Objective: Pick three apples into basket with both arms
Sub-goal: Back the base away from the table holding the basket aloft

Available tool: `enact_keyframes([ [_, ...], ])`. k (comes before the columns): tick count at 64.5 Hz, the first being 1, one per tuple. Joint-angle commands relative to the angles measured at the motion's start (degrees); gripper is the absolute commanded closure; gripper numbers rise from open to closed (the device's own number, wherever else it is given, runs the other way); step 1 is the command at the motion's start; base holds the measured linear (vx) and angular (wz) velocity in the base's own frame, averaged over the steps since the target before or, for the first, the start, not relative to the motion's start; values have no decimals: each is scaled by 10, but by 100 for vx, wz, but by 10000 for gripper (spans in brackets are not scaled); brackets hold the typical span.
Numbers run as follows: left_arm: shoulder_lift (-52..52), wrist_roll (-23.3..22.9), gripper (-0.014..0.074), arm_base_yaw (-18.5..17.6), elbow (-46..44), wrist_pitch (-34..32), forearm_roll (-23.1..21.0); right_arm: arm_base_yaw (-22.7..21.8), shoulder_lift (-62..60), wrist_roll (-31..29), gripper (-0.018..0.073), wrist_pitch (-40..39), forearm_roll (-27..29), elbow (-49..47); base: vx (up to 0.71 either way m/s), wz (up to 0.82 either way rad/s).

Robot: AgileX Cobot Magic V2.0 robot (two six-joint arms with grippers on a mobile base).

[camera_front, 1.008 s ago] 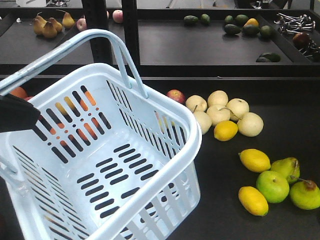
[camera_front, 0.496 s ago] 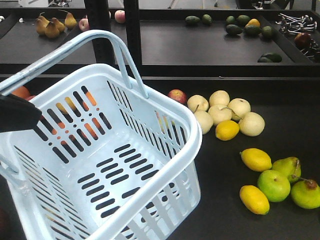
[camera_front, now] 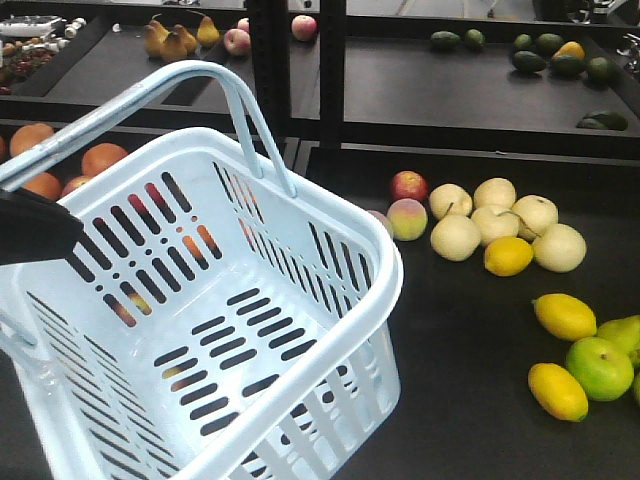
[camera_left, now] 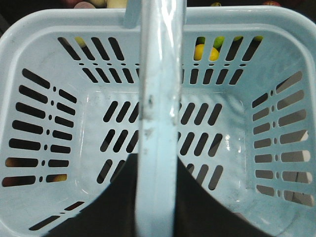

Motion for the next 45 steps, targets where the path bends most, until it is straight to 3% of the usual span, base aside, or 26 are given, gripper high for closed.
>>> enact_keyframes([
  [1,-8,-4,604,-1,-17,-29,-24,0,-8,-3,564,-44,0,7,-11,29],
  [45,-8,-4,603,-1,-17,-29,-24,0,-8,-3,564,-44,0,7,-11,42],
])
